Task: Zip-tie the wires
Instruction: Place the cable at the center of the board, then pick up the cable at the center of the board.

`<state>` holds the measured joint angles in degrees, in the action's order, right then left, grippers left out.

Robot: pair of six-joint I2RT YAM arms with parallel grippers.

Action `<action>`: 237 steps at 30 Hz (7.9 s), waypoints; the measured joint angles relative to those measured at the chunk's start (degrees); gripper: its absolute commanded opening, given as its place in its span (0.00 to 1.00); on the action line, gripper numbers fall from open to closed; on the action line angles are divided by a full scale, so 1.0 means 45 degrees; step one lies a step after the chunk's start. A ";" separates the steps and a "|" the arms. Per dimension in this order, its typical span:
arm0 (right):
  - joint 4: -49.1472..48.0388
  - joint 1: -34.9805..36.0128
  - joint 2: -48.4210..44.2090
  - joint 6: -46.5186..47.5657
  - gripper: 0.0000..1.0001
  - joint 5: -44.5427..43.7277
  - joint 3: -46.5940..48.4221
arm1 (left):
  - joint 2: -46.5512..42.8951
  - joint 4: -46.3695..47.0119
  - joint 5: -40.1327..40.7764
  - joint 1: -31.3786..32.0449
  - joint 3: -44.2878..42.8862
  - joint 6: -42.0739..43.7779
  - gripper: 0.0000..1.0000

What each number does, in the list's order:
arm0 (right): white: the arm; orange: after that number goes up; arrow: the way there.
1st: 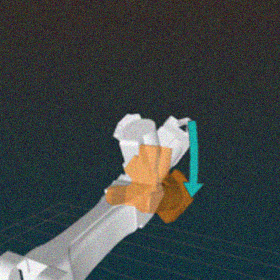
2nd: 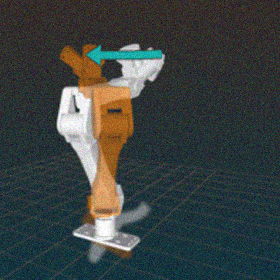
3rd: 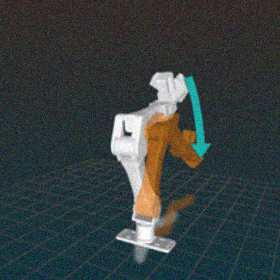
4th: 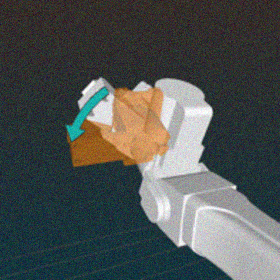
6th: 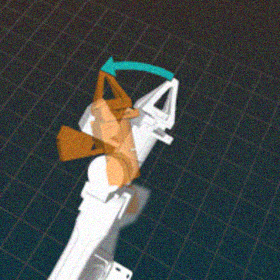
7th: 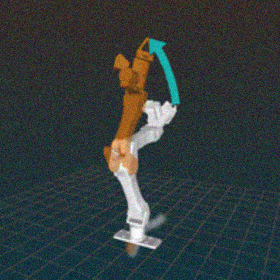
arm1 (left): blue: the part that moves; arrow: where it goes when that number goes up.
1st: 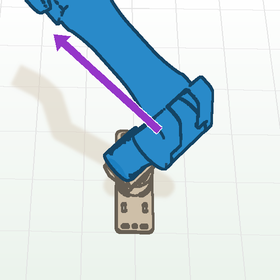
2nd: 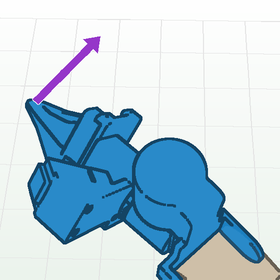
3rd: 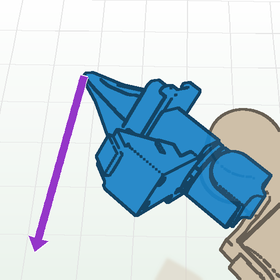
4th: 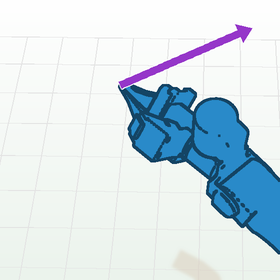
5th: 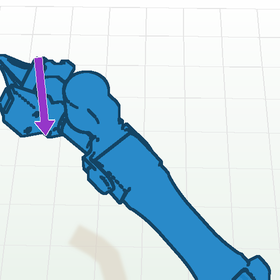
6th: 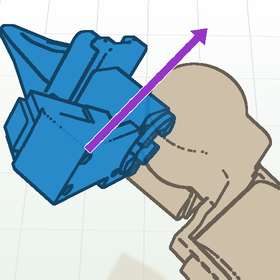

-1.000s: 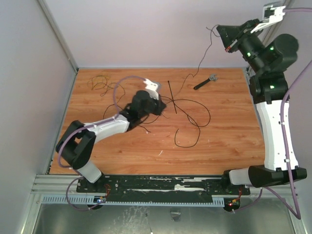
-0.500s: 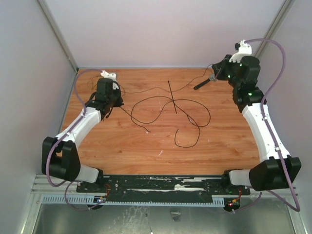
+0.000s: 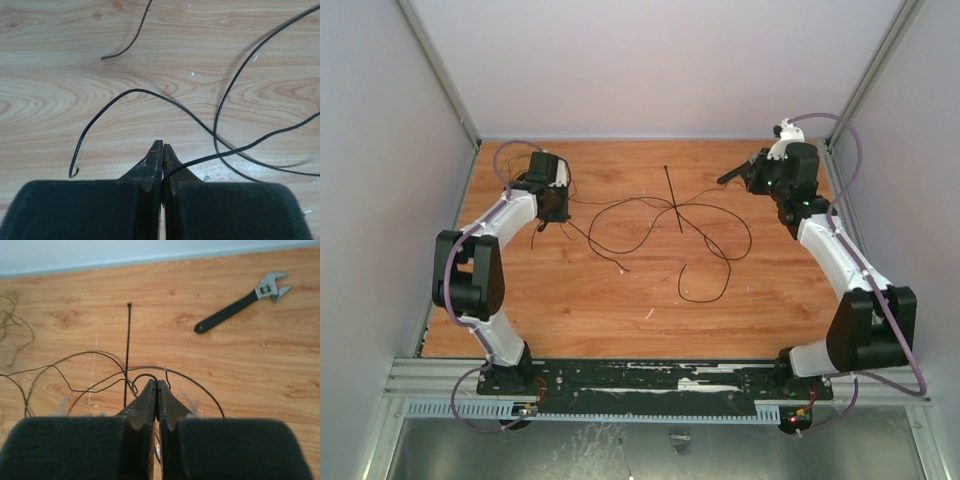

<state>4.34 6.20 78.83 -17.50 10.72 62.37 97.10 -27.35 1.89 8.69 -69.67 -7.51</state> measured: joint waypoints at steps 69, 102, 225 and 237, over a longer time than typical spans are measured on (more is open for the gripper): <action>0.2385 -0.0466 0.1744 0.1608 0.49 -0.1180 0.0860 | 0.5571 -0.0962 -0.2132 -0.3298 -0.9117 -0.0170 0.92; 0.2375 -0.0466 0.2001 0.1535 0.46 -0.0845 0.0738 | 0.8029 -0.5081 -0.2069 -0.2181 -1.3192 0.1724 0.00; -0.4619 0.6829 0.1715 0.5149 0.93 0.6334 -0.0704 | -0.0403 1.9997 -1.0112 0.1112 -0.8471 -1.9594 0.08; -0.4639 0.7509 0.2497 0.4643 0.11 0.6649 -0.0189 | -0.0403 1.9943 -1.0176 0.1107 -0.8471 -1.9385 0.09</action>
<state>-16.53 39.99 90.06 3.40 40.64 61.52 95.29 62.39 -43.90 13.67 -107.79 -94.74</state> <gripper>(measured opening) 0.379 0.087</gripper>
